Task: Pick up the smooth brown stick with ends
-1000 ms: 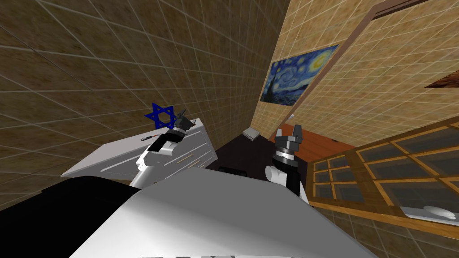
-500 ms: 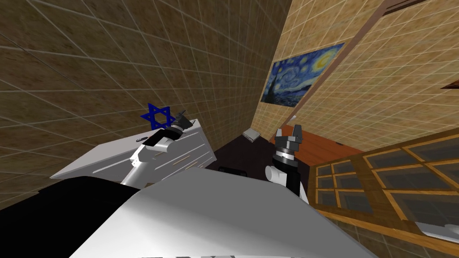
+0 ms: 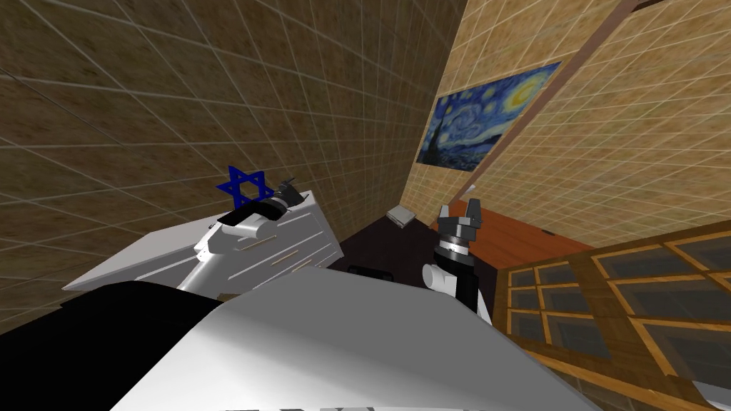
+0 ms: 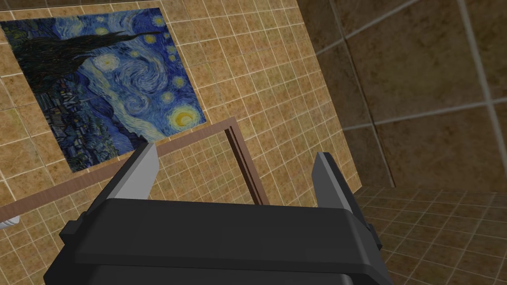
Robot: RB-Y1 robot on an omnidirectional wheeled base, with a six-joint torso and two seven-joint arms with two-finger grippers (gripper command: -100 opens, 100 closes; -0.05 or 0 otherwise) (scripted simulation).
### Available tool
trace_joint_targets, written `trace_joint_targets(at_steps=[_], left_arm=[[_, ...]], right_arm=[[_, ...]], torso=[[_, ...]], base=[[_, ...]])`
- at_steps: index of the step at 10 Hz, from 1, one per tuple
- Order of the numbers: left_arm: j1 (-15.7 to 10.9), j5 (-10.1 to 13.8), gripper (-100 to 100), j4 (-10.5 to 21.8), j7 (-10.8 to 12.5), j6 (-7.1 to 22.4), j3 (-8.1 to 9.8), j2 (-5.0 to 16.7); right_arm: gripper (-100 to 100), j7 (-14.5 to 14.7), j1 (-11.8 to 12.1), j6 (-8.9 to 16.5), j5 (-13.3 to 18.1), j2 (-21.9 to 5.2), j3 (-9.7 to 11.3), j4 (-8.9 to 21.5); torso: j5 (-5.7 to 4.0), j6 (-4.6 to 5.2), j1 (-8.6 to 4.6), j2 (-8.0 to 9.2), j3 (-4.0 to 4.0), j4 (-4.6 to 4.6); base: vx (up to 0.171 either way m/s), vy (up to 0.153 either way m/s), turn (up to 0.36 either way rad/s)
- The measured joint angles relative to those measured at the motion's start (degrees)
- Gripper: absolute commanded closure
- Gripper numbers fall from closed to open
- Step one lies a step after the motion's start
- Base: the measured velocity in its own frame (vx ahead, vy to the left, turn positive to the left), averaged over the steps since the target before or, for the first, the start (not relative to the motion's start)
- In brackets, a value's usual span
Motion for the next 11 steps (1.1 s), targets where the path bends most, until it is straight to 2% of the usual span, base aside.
trace_joint_targets(at_steps=[2, 3, 4, 6, 8, 10, 11], left_arm=[[0.09, 2.37, -100, 0.83, 0.78, 2.93, 0.82, 1.73], [-0.17, 2.32, -100, 0.79, 0.85, 4.39, 0.78, 1.67], [-0.48, 3.79, -100, 1.47, 1.54, 6.05, 1.53, 3.17], [-0.35, 5.60, -100, 1.81, 2.36, 9.43, 2.33, 4.33], [-0.50, 8.42, -100, 2.90, 3.67, 12.81, 3.64, 6.77], [-0.95, 8.94, -100, 3.28, 4.03, 15.88, 3.61, 7.25], [-0.88, 10.54, -100, 4.23, 4.53, 17.27, 4.35, 8.85]], right_arm=[[0, 0.00, -0.01, 0.00, 0.00, 0.00, 0.00, 0.00], [0, 0.00, -0.01, 0.00, 0.00, 0.00, 0.00, 0.00], [0, 0.00, 0.00, 0.00, 0.00, 0.00, 0.00, 0.00], [0, 0.00, -0.01, 0.00, 0.00, 0.00, 0.00, 0.00], [0, 0.00, 0.00, 0.00, 0.00, 0.00, 0.00, 0.00], [0, 0.00, -0.01, 0.00, 0.00, 0.00, 0.00, 0.00], [0, 0.00, 0.00, 0.00, 0.00, 0.00, 0.00, 0.00]], torso=[[0.01, 0.02, 0.02, 0.07, 0.02, 0.00], [0.02, 0.02, 0.05, 0.21, 0.11, 0.03], [0.00, 0.00, -0.04, 0.06, 0.04, 0.02], [0.01, 0.02, 0.04, 0.10, 0.04, 0.01], [0.00, 0.02, -0.04, -0.03, -0.03, -0.02], [0.04, 0.02, 0.13, 0.19, 0.09, 0.02], [0.02, 0.00, 0.08, 0.05, 0.03, 0.01]], base=[[0.025, -0.029, -0.003], [0.073, -0.058, 0.062], [0.087, -0.055, 0.050], [0.059, -0.034, 0.030], [0.073, -0.044, 0.023], [0.044, -0.015, 0.025], [0.098, -0.045, 0.047]])
